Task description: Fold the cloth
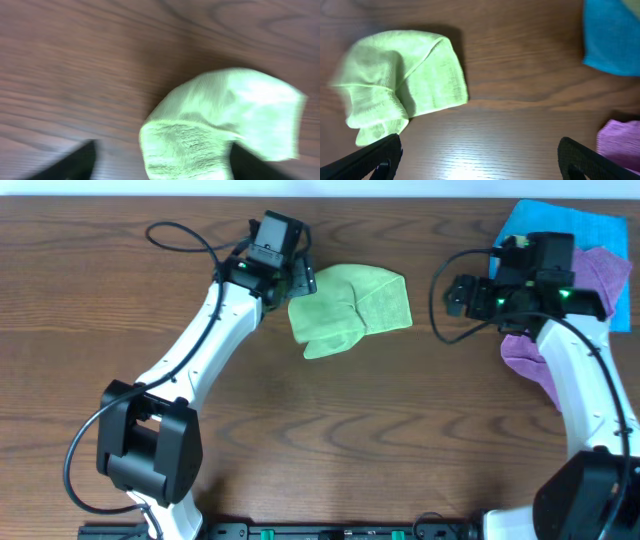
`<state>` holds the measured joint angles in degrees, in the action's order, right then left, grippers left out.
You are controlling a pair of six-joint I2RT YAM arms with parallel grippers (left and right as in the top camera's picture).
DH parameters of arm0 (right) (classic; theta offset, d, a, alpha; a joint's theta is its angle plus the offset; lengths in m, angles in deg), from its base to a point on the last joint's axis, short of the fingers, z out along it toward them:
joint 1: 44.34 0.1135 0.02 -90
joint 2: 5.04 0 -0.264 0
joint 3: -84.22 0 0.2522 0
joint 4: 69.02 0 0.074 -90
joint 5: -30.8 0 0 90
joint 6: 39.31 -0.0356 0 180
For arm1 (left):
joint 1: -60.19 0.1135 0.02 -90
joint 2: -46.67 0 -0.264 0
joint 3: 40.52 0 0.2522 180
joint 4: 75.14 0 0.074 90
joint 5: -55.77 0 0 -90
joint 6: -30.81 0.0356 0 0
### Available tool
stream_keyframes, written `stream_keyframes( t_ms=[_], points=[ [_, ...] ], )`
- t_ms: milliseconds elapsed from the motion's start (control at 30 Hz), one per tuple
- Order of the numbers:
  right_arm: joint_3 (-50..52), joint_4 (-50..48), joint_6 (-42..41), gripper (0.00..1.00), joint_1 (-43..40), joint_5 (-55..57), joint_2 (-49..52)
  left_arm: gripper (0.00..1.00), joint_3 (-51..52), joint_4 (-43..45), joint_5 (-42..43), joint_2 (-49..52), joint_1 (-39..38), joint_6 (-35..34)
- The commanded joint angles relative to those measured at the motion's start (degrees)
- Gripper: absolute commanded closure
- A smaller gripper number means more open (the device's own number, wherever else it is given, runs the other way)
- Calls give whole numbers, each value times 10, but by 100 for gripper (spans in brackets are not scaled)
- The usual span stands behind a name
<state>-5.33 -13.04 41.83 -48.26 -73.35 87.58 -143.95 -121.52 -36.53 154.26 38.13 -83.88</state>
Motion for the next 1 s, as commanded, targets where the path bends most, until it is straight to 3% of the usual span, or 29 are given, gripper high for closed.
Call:
stream_keyframes(
  t_ms=[0, 100, 200, 300, 333, 400, 467, 533, 600, 767, 900, 933, 967],
  points=[
    [-2, 0, 8, 1, 29, -5, -3, 5, 0, -2, -88, 3, 13, 106],
    [-2, 3, 8, 1, 52, -6, -3, 5, 0, -9, -87, 4, 21, 120],
    [-2, 1, 20, 1, 75, -10, -2, 4, 0, -50, 28, 4, 23, 112],
    [-2, -21, 34, 1, 85, -9, 10, 4, 3, -104, 127, 7, 18, 42],
    [-2, -30, 35, 5, 85, -10, 18, 5, 6, -114, 157, 8, 15, 25],
    [-2, -53, 38, 38, 84, -15, 48, 5, 15, -115, 206, 9, 5, -2],
    [-2, -73, 39, 55, 84, -24, 83, 5, 25, -103, 220, 9, -9, -37],
    [-2, -82, 39, 81, 85, -46, 117, 5, 32, -95, 218, 10, -26, -62],
    [-2, -82, 38, 96, 91, -67, 148, 5, 33, -93, 212, 14, -43, -80],
    [-2, -89, 51, 96, 120, -69, 181, 5, 33, -92, 198, 40, -53, -129],
    [-2, -110, 53, 96, 147, -36, 183, 5, 33, -91, 214, 93, -53, -130],
    [-2, -111, 53, 94, 152, -23, 183, 5, 33, -91, 218, 108, -54, -130],
    [-2, -110, 53, 86, 155, -12, 183, 5, 33, -91, 224, 118, -54, -130]
  ],
)
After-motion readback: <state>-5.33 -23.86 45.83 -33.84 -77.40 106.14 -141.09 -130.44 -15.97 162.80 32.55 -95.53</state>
